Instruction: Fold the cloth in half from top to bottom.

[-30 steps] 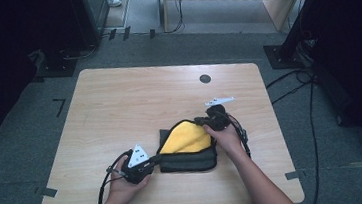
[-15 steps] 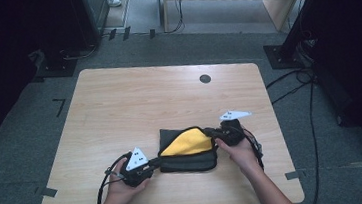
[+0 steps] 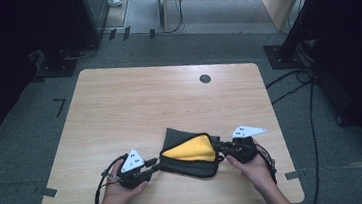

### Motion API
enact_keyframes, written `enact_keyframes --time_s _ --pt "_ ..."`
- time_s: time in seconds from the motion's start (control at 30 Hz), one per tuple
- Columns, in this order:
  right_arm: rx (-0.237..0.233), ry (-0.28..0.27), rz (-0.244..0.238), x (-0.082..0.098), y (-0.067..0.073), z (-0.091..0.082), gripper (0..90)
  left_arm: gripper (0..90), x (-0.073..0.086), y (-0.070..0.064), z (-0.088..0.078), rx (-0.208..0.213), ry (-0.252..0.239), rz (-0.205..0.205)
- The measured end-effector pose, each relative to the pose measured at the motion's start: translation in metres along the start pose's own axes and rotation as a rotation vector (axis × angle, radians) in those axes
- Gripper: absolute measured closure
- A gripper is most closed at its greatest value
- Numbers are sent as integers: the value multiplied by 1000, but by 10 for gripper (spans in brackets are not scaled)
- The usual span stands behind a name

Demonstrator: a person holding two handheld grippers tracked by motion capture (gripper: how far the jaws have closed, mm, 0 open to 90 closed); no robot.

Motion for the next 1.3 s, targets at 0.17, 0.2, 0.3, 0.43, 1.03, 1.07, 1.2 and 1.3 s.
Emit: enact_keyframes --time_s 0.17,0.2,0.3,0.43,1.03,1.07,1.2,1.3 --pt "-6 25 20 3 2 -2 804 632 -14 7 5 -3 -63 -90" --pt "-7 39 31 5 2 -2 803 619 -17 7 7 -2 -71 -105" --pt "-5 72 31 15 6 -5 794 593 -22 8 14 -8 -75 -123" --pt "-13 94 32 28 12 -15 779 584 -17 4 18 5 -37 -98" --pt "181 4 119 18 9 -16 560 763 -1 -4 13 59 63 -44" --pt "220 21 127 21 8 -10 542 782 0 -5 13 58 60 -38" --pt "238 81 145 35 9 5 592 808 2 -5 9 57 59 -14" --pt "257 75 117 39 10 1 732 843 2 -6 7 51 48 10"
Point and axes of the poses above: each handheld gripper's, and its own axes: z roughly forward along the jaws, x roughly out of its underside, y roughly to its left, the point moved 7 cm from there along z, roughly forward along the jaws, and after that the axes turned 13 degrees about -y, right-handed, at the moved point
